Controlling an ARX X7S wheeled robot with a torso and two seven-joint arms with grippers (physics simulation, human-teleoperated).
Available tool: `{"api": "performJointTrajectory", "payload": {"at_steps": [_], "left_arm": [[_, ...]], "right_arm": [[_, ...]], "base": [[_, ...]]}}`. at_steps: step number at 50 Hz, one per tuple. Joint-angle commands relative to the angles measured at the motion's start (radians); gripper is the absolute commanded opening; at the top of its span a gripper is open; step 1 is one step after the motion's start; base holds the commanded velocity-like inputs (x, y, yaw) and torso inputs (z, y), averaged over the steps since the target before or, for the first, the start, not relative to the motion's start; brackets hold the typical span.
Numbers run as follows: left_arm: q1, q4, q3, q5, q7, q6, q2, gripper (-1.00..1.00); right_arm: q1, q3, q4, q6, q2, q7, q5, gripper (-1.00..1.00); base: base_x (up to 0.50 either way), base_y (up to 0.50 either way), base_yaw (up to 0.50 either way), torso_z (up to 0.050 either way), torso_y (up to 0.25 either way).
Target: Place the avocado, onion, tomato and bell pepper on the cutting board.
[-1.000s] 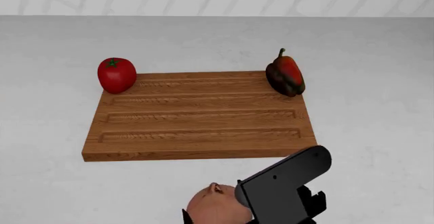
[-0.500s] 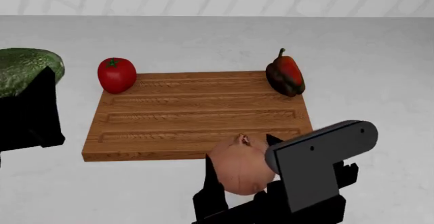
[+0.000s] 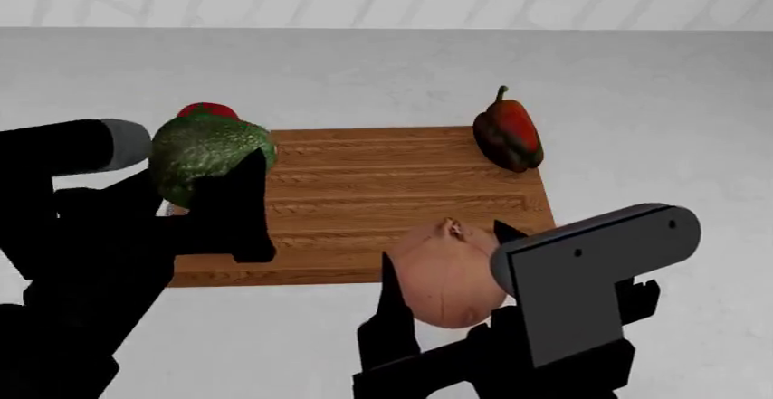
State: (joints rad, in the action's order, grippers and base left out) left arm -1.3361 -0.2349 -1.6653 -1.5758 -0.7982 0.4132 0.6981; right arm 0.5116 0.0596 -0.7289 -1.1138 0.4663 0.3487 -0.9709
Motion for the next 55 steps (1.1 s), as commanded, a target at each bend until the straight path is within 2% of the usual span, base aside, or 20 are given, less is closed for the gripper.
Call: {"api": "performJointTrajectory", "payload": {"at_steps": [1,7,22,48,49,55], "left_arm": [[0.009,0.163,-0.013,-0.083,0.077,-0.037,-0.113,-1.0],[0.029,0.221,-0.015,-0.098,0.098,-0.041,-0.127,-1.0],[0.07,0.197,-0.025,-0.058,0.078,-0.016,-0.1,-1.0],[0.13,0.26,-0.034,-0.041,0.087,-0.005,-0.119,-1.0],[0.13,0.259,-0.036,-0.033,0.077,-0.003,-0.119,1.0],[0.126,0.268,-0.034,-0.03,0.069,-0.007,-0.121,1.0]], "right_arm": [[-0.013,0.0,-0.012,0.009,0.007,-0.013,0.02,-1.0],[-0.02,0.015,-0.002,0.022,0.007,-0.022,0.033,-1.0],[-0.028,0.027,0.01,0.043,0.01,-0.029,0.043,-1.0],[-0.037,0.055,0.032,0.078,0.011,-0.044,0.062,-1.0],[-0.037,0.055,0.032,0.078,0.011,-0.044,0.062,-1.0],[-0.038,0.052,0.028,0.079,0.012,-0.041,0.055,-1.0]], "base": [[0.0,0.0,0.0,0.0,0.0],[0.0,0.0,0.0,0.0,0.0],[0.0,0.0,0.0,0.0,0.0],[0.0,0.0,0.0,0.0,0.0],[0.0,0.0,0.0,0.0,0.0],[0.0,0.0,0.0,0.0,0.0]]}}
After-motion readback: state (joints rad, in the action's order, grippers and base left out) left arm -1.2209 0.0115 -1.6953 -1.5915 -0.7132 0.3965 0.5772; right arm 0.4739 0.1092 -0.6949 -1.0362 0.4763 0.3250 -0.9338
